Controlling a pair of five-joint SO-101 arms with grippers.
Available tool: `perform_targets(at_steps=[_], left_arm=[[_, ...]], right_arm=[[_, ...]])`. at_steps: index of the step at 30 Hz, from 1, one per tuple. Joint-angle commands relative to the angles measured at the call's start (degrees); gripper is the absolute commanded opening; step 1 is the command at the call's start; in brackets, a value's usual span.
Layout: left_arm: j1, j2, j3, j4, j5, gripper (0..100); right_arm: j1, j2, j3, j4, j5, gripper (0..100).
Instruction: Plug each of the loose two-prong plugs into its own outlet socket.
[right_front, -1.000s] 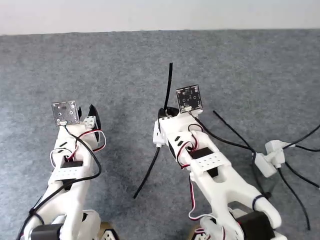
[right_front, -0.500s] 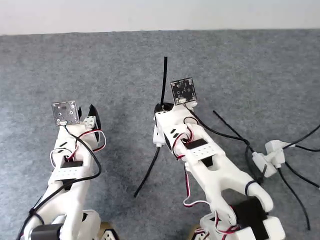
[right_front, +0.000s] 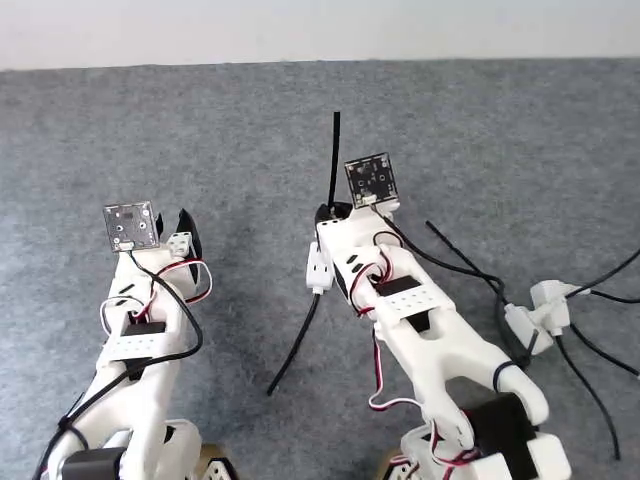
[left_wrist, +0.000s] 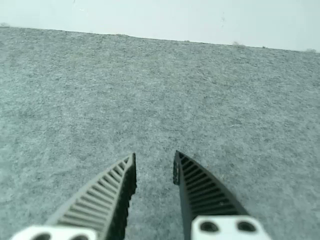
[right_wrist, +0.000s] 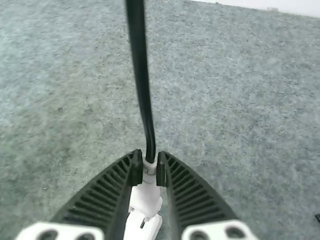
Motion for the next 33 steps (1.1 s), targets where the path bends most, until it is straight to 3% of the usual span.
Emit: perform_targets(at_steps=[1, 28, 33], left_arm=[[-0.26, -1.49, -0.31, -1.49, 0.44, 12], [-0.26, -1.49, 0.22, -1.49, 0.44, 12], [-0.09, -1.41, 0.22, -0.44, 0.44, 12]], right_arm=[[0.31, -1.19, -1.14, -0.92, 2.2, 0.9], [-0.75, -1.19, -0.62, -1.45, 2.73, 0.9], [-0.75, -3.03, -2.46, 8.92, 3.16, 0.8]])
